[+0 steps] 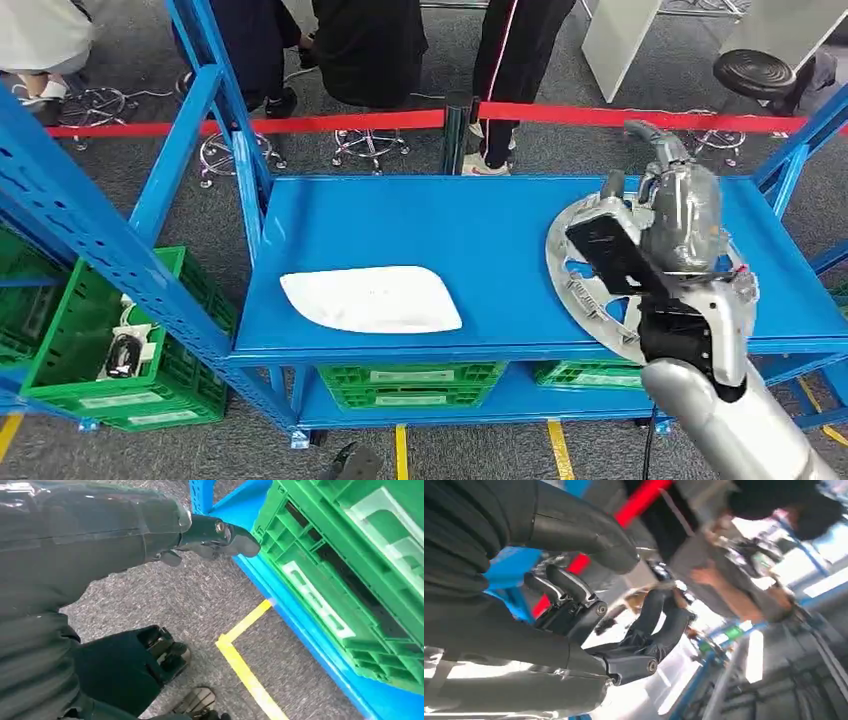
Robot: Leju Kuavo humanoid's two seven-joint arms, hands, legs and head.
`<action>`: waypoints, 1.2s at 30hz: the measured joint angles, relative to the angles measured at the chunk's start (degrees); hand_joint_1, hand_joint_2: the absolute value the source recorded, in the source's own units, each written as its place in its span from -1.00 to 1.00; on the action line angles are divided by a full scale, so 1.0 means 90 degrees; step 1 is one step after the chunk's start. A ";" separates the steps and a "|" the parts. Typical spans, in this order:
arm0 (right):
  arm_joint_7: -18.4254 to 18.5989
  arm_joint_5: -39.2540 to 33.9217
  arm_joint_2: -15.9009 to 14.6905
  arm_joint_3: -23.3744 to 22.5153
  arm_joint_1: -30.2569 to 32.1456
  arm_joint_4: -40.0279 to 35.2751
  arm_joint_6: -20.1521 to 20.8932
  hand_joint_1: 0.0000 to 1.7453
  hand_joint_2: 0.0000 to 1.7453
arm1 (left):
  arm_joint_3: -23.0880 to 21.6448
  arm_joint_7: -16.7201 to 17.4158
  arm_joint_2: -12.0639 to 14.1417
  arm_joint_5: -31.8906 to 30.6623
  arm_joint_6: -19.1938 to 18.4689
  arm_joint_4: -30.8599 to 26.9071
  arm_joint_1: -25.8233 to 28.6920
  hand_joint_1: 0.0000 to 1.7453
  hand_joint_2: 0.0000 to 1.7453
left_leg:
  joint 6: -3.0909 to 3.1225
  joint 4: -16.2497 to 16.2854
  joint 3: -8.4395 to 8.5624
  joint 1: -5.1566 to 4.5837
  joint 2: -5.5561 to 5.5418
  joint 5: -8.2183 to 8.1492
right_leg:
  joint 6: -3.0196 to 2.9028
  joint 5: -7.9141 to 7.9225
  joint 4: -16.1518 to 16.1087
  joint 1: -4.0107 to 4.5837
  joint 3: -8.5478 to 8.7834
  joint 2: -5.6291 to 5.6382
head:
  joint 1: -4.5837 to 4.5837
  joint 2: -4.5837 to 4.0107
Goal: Take the parts from the cabinet and place them on the table.
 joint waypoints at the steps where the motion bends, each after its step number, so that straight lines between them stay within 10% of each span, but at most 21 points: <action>1: 0.0020 0.0047 0.0012 0.0059 0.0000 0.0113 0.0083 1.00 1.00 | -0.0003 0.0056 0.0002 -0.0027 -0.0032 -0.0003 -0.0001 -1.00 1.00 | 0.0000 0.0000 -0.0001 0.0000 0.0009 -0.0001 | 0.0000 0.0000 0.0000 0.0001 -0.0002 0.0003 | -0.0005 0.0000; 17: 0.0309 0.0110 0.0250 0.0799 -0.0327 0.3152 0.0554 1.00 1.00 | -0.0156 0.0370 0.0143 -0.0330 -0.0148 -0.0279 -0.0009 -1.00 1.00 | 0.0001 0.0000 -0.0019 0.0001 0.0037 -0.0005 | -0.0001 0.0000 0.0001 0.0004 -0.0032 0.0026 | 0.0002 0.0000; 36: -0.0058 0.0020 0.0772 0.1278 -0.0796 0.4707 0.0047 1.00 1.00 | -0.0279 0.0340 0.0206 -0.0418 -0.0223 -0.0309 -0.0016 -1.00 1.00 | 0.0001 -0.0001 -0.0020 0.0001 0.0058 -0.0005 | -0.0002 0.0001 0.0008 0.0004 -0.0035 0.0033 | 0.0000 0.0000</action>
